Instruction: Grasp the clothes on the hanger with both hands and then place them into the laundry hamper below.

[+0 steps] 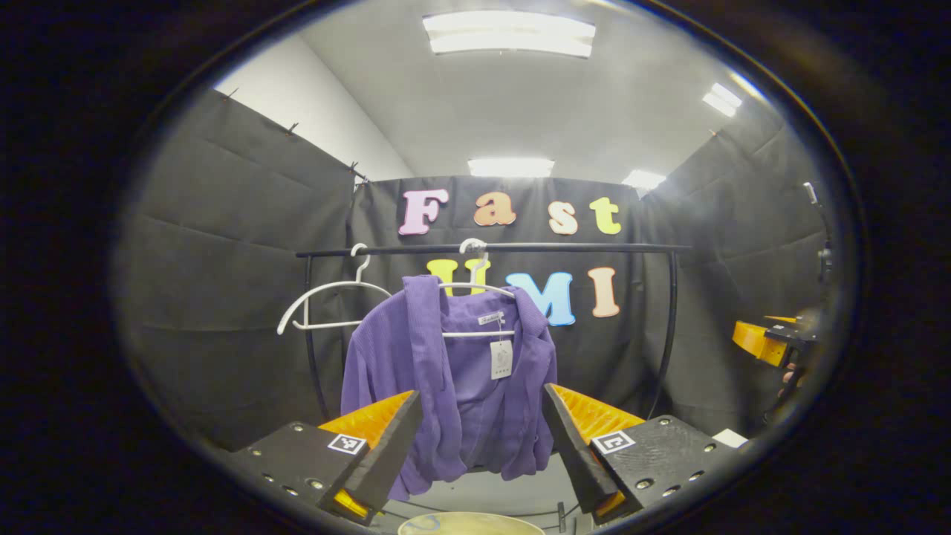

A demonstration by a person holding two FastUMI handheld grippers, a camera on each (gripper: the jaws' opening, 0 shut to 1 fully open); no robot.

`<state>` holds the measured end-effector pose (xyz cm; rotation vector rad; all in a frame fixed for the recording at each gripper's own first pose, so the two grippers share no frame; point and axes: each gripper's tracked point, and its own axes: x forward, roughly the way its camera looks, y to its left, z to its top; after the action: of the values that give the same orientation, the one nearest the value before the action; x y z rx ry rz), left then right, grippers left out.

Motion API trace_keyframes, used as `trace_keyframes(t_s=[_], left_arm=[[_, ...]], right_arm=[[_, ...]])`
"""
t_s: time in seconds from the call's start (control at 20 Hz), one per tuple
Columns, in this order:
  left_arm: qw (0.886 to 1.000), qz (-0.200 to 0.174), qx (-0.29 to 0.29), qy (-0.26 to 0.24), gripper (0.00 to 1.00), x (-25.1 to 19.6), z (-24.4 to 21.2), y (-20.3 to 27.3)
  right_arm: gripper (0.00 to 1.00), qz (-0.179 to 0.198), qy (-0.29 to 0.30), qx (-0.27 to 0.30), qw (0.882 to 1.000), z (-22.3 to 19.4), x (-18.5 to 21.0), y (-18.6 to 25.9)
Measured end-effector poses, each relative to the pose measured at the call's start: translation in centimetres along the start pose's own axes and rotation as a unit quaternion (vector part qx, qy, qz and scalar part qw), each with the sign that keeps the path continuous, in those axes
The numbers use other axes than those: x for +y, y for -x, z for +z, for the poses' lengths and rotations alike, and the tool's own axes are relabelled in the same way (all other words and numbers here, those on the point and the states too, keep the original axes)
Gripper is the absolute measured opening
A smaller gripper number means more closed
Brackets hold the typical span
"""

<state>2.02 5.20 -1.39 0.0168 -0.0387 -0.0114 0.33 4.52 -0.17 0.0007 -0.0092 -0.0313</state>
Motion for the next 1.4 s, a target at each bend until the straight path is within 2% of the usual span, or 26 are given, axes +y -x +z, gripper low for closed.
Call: trace_keyframes(t_s=[0.3, 0.6, 0.9, 0.95, 1.1, 1.2, 1.4], left_arm=[[1.0, 0.003, 0.015, 0.011, 0.97, 1.6, -1.4, -1.3], [0.999, 0.026, 0.027, 0.015, 0.97, 4.3, -1.1, -3.4], [0.999, 0.046, 0.024, 0.007, 0.97, 5.0, 0.7, -7.1], [0.998, 0.05, 0.03, 0.005, 0.94, 4.9, 0.8, -8.1], [0.997, 0.073, 0.038, -0.009, 0.97, 5.0, 0.8, -11.3], [0.995, 0.094, 0.044, -0.014, 0.9, 5.3, 0.6, -13.1], [0.991, 0.121, 0.052, -0.014, 0.97, 6.5, -0.4, -16.6]], right_arm=[[0.96, 0.006, 0.004, 0.012, 1.0, -0.5, 2.5, -0.8], [0.96, 0.043, 0.01, 0.016, 0.999, 0.9, 7.2, -3.0], [0.96, 0.091, -0.005, 0.023, 0.996, 2.2, 12.0, -8.1], [0.96, 0.099, -0.009, 0.027, 0.995, 2.1, 12.7, -9.1], [0.96, 0.139, -0.018, 0.039, 0.989, 1.5, 15.6, -12.5], [0.96, 0.165, -0.031, 0.051, 0.985, 0.7, 17.6, -14.3], [0.96, 0.216, -0.058, 0.086, 0.971, -1.6, 22.2, -17.0]])
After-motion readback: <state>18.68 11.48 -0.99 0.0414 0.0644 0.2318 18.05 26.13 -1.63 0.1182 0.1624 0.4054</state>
